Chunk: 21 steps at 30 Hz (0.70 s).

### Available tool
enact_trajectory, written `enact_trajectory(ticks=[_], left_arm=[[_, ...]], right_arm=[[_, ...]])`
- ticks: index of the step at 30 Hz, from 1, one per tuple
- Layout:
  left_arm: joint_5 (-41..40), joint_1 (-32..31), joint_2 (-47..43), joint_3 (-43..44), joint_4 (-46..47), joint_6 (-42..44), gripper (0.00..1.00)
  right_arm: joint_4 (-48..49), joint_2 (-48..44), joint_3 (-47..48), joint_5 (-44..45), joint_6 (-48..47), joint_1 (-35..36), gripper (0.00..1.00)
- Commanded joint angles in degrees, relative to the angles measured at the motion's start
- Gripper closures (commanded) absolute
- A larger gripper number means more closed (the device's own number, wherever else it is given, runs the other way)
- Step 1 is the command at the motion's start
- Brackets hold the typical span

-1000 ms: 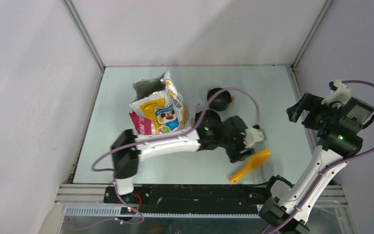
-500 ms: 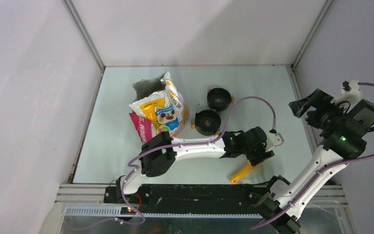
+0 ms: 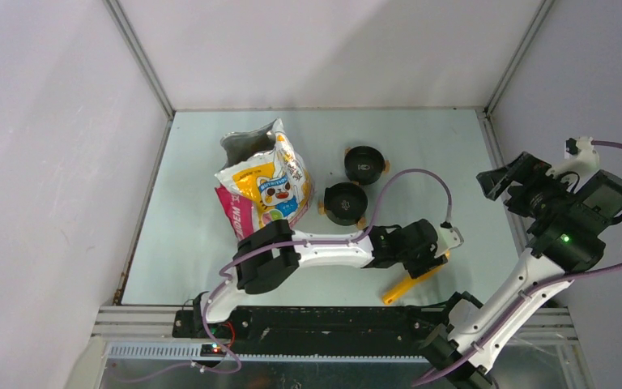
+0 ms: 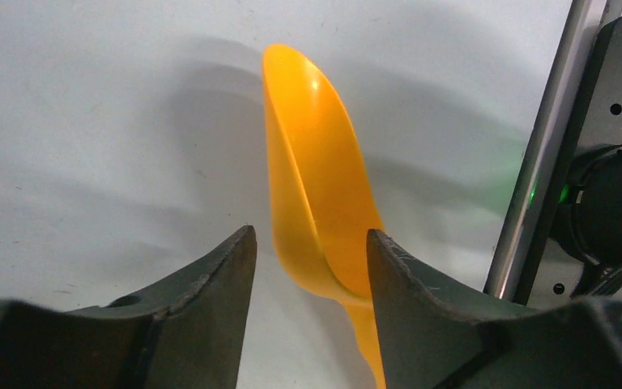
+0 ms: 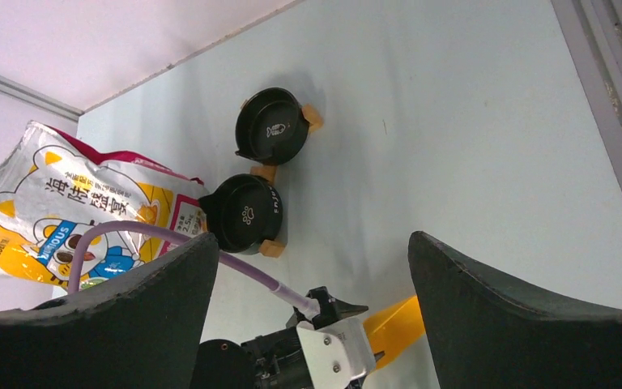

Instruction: Serve the pet food

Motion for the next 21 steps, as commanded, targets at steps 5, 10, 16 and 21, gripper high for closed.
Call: enact_trajectory(ticks=[5,10,16,21], left_arm=[[-3.36,-0.9,0.29,-1.72,2.28,4.13,0.55],[-1.57,-0.9,0.18,-3.09,1.73,6.95,0.8],[-2.13,-0.75,-0.13,-3.61,1.22,8.33,1.0],[-1.23,0.37,-1.78,-3.07,-2.12,9.37,1.0]], right_arm=[[-0.05,-0.5,0.69,-1.51,-0.77,-0.52,0.11],[0.41,-0.53,-0.15,-1.97,-0.19,-0.49,0.12],[0.35,-1.35,-1.09,-1.54,-0.72,-0.54,0.11],[0.25,-1.69,-1.18,-1.15,-1.52,-0.53,0.12]])
